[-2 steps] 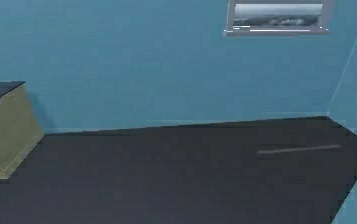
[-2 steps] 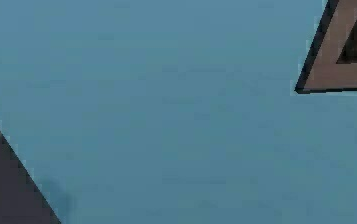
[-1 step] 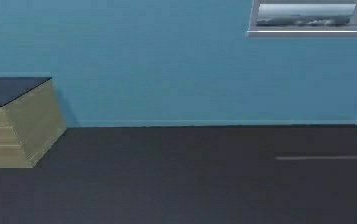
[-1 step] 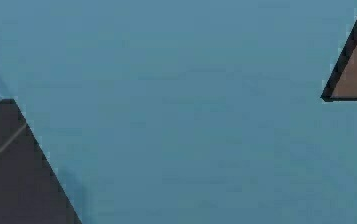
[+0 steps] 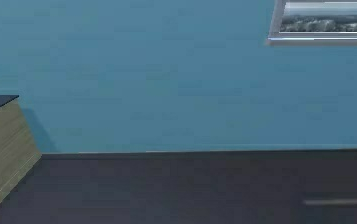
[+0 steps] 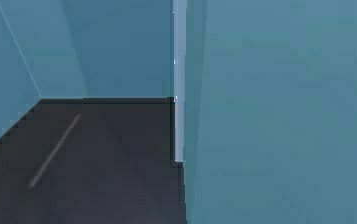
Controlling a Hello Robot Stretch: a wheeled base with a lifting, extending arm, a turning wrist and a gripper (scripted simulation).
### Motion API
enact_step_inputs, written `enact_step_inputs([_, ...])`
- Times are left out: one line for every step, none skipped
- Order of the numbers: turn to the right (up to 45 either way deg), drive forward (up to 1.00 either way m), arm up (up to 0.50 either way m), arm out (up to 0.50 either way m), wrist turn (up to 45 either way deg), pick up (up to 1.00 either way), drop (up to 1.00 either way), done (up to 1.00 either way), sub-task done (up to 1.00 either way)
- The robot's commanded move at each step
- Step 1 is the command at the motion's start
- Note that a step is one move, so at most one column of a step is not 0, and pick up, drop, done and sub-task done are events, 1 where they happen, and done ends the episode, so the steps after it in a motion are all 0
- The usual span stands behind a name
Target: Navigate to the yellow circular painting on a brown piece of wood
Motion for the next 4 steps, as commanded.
enact_step_inputs([-6.0, 0.00, 0.00, 0.00, 0.0, 0.00, 0.00, 0.00, 0.00])
enact_step_inputs([0.0, 0.15, 0.00, 0.00, 0.0, 0.00, 0.00, 0.00, 0.00])
enact_step_inputs([45.0, 0.00, 0.00, 0.00, 0.0, 0.00, 0.00, 0.00, 0.00])
enact_step_inputs([0.0, 0.45, 0.00, 0.00, 0.0, 0.00, 0.00, 0.00, 0.00])
